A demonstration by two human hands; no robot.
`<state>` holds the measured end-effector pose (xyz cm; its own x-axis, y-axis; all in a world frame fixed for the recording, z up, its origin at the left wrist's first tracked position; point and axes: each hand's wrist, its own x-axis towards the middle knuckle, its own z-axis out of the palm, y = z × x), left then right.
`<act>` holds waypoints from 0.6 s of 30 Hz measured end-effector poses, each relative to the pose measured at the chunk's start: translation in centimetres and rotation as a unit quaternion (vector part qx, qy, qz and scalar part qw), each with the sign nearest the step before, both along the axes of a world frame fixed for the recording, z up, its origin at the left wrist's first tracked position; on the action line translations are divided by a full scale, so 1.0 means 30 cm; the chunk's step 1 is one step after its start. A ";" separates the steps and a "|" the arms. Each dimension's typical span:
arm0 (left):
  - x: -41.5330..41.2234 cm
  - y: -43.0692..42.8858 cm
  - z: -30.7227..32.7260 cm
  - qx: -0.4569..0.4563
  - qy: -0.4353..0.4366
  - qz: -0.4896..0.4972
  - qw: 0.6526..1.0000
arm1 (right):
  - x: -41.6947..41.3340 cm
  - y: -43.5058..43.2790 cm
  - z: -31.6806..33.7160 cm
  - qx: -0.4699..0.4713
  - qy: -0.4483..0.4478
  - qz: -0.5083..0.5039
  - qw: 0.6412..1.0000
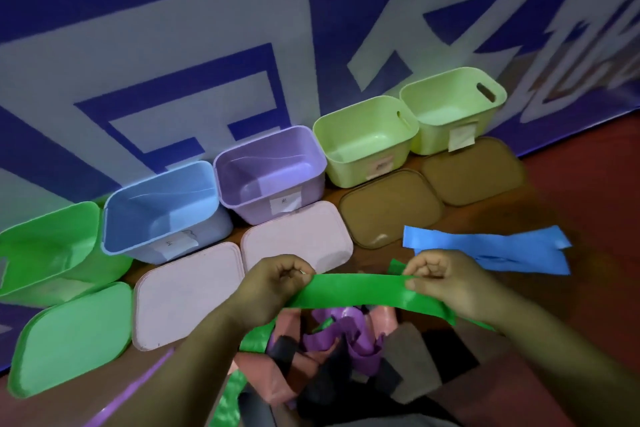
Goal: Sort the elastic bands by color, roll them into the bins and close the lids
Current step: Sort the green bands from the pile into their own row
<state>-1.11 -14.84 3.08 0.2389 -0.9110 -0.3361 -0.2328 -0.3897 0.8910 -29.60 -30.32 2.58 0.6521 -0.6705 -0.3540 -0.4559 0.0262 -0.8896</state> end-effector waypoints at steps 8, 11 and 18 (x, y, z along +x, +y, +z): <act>-0.226 -0.328 -0.138 0.049 -0.085 -0.153 0.983 | -0.319 -0.041 -0.112 -0.081 0.054 -0.173 0.980; -0.303 -0.427 -0.186 0.065 -0.114 -0.190 0.973 | -0.402 -0.054 -0.164 -0.083 0.100 -0.203 0.971; -0.394 -0.550 -0.286 0.072 -0.191 -0.251 0.946 | -0.505 -0.109 -0.264 -0.070 0.197 -0.164 0.964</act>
